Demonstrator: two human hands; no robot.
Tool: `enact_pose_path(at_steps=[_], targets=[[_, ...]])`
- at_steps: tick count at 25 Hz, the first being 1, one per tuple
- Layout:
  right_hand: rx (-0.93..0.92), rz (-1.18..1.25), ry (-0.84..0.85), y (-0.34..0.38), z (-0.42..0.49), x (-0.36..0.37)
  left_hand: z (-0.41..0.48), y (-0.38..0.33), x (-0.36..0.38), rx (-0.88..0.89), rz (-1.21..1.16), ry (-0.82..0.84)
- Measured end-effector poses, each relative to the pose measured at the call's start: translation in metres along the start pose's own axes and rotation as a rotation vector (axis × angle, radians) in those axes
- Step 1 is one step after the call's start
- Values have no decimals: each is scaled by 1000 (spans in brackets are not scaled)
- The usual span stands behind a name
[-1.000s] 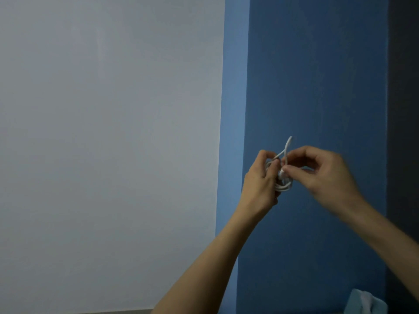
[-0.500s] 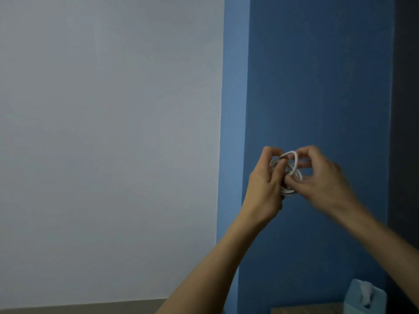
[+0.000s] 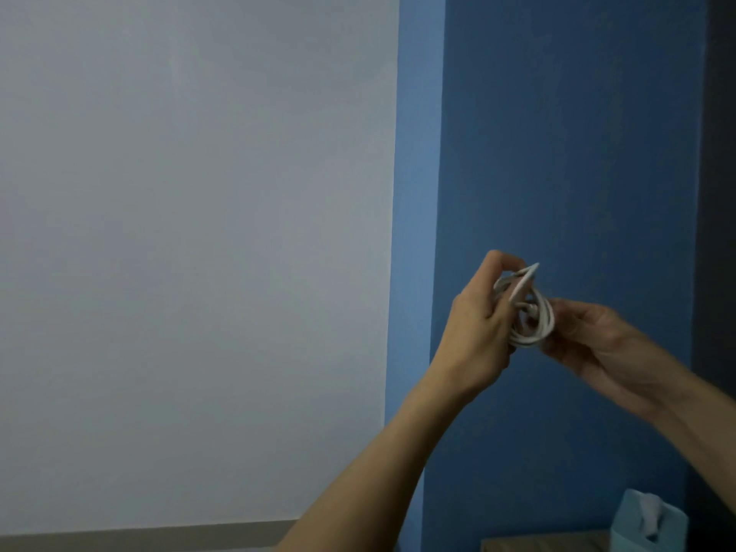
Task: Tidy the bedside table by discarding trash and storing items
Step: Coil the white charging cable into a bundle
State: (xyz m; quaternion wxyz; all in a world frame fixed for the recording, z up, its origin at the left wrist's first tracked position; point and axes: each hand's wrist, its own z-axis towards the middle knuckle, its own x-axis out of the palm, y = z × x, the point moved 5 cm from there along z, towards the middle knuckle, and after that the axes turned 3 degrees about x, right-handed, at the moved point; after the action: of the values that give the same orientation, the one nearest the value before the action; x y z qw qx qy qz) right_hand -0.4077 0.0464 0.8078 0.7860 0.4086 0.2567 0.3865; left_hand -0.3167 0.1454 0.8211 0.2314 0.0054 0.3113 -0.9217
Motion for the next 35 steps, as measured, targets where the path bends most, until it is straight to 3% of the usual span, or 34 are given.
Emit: enact_pose_path(at_steps=[9, 20, 24, 28, 35], targets=[[36, 89, -331, 23, -4, -37, -3, 5, -12, -63, -82, -83], [150, 548, -225, 35, -8, -29, -7, 20, -15, -44, 20, -114], [143, 369, -50, 24, -8, -1, -3, 30, -13, -81, 66, -161], [-57, 127, 14, 21, -4, 21, -6, 39, -7, -144, 25, -181], [-342, -317, -189, 27, -7, 25, -2, 34, -8, -123, -51, -219]])
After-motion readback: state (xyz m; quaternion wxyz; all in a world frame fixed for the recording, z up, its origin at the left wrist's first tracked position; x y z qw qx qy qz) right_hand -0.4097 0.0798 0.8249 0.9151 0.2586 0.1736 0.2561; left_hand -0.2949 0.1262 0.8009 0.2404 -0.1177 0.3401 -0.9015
